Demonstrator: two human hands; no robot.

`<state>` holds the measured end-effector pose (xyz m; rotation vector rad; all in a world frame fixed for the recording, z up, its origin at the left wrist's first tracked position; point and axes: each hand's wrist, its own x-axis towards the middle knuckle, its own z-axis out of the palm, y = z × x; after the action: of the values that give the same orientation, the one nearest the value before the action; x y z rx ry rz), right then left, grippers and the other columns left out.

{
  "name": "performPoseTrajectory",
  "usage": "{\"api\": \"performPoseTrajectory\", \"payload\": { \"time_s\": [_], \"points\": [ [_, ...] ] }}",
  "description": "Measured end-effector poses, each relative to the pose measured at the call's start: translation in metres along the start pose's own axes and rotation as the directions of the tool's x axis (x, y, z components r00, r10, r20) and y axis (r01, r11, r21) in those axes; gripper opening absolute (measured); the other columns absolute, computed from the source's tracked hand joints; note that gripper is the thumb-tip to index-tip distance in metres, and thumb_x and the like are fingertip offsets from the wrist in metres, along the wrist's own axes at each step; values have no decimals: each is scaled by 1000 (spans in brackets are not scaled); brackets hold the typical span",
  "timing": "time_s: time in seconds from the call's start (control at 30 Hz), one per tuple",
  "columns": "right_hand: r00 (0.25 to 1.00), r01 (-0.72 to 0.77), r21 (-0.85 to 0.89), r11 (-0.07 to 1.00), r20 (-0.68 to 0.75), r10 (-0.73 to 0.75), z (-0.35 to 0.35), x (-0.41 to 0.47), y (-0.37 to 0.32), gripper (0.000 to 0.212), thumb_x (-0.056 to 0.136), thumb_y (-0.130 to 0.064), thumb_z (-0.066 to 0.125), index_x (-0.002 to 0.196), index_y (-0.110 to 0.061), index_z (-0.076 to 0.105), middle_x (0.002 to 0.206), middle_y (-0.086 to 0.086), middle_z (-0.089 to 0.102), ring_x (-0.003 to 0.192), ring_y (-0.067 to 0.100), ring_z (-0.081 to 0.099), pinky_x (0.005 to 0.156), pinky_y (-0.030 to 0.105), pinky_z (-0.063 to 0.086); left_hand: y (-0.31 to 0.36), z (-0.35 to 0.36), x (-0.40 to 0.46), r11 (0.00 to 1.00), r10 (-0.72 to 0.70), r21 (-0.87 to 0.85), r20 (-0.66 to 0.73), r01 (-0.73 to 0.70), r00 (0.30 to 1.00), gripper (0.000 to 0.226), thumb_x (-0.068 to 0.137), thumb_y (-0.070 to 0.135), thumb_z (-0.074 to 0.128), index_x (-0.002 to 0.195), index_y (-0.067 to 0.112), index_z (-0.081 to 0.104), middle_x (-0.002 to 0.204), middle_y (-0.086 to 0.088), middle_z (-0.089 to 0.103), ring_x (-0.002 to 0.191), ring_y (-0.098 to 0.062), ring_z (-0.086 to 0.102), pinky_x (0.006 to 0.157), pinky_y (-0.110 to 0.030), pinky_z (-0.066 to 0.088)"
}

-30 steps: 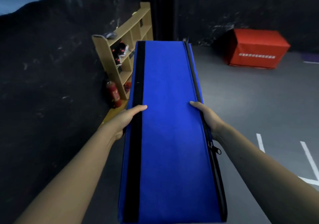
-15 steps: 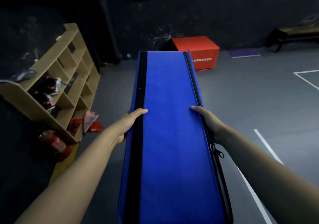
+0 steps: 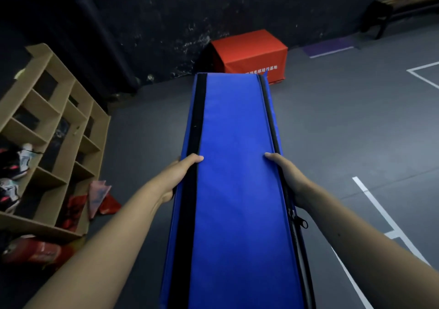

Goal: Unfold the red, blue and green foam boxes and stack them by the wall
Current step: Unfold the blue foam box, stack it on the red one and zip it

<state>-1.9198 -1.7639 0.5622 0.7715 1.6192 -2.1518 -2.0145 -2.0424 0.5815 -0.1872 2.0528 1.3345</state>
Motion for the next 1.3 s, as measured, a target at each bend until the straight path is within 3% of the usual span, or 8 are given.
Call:
{"api": "performPoseTrajectory", "payload": {
  "time_s": [0.2, 0.33, 0.47, 0.7, 0.83, 1.0, 1.17, 1.3],
  "points": [
    [1000, -28, -3, 1000, 1, 28, -42, 64, -69, 51, 91, -56, 60, 117, -13, 71, 103, 11, 78, 83, 28, 76, 77, 39, 59, 58, 23, 70, 999, -4, -37, 4, 4, 1000, 77, 74, 73, 65, 140, 33, 56, 139, 10, 59, 124, -12, 52, 99, -32, 34],
    [1000, -21, -38, 999, -24, 21, -62, 102, -115, 49, 92, -55, 59, 116, -14, 71, 98, 8, 79, 78, 25, 76, 71, 36, 59, 96, 29, 118, 998, -9, -55, 2, 9, 1000, 80, 74, 73, 66, 142, 32, 54, 138, 10, 59, 129, -15, 50, 106, -33, 32],
    [998, -10, -68, 998, -55, 7, -77, 147, -157, 51, 91, -56, 59, 119, -15, 71, 106, 10, 78, 87, 28, 75, 84, 42, 60, 129, 27, 177, 996, 11, -94, 43, -6, 999, 81, 66, 76, 70, 135, 34, 60, 133, 9, 66, 125, -16, 58, 116, -40, 36],
    [992, 2, -53, 999, -123, -8, -94, 209, -218, 48, 93, -54, 58, 115, -14, 71, 95, 7, 79, 77, 24, 75, 69, 35, 60, 201, 22, 265, 993, 77, -96, 120, -66, 990, 60, 82, 62, 66, 131, 27, 62, 122, 5, 72, 110, -13, 66, 81, -24, 47],
    [988, 2, -6, 1000, -153, -3, -104, 241, -248, 52, 91, -56, 59, 120, -13, 70, 101, 9, 78, 81, 26, 75, 71, 37, 59, 239, 17, 310, 993, 89, -87, 148, -77, 985, 67, 74, 65, 71, 129, 28, 65, 120, 5, 74, 111, -17, 69, 102, -34, 50],
    [985, 16, 4, 1000, -175, -15, -120, 292, -285, 55, 91, -60, 58, 120, -15, 70, 105, 10, 78, 88, 28, 75, 76, 39, 57, 282, 11, 365, 994, 94, -71, 189, -82, 978, 66, 74, 64, 70, 129, 27, 64, 115, 5, 76, 108, -18, 71, 94, -33, 53],
    [986, 0, 29, 1000, -166, 5, -144, 356, -321, 54, 92, -60, 56, 120, -16, 69, 106, 10, 78, 90, 29, 75, 80, 41, 58, 324, 14, 434, 999, 41, -35, 165, -36, 985, 78, 64, 70, 74, 130, 28, 64, 119, 5, 75, 111, -21, 70, 106, -42, 49],
    [987, 1, 47, 999, -158, 7, -170, 413, -356, 54, 92, -60, 56, 120, -15, 69, 104, 10, 78, 87, 28, 75, 78, 40, 58, 367, 25, 489, 999, 26, -22, 163, -23, 986, 68, 72, 64, 73, 127, 25, 67, 115, 2, 76, 108, -22, 71, 106, -43, 50]
  ]
}}
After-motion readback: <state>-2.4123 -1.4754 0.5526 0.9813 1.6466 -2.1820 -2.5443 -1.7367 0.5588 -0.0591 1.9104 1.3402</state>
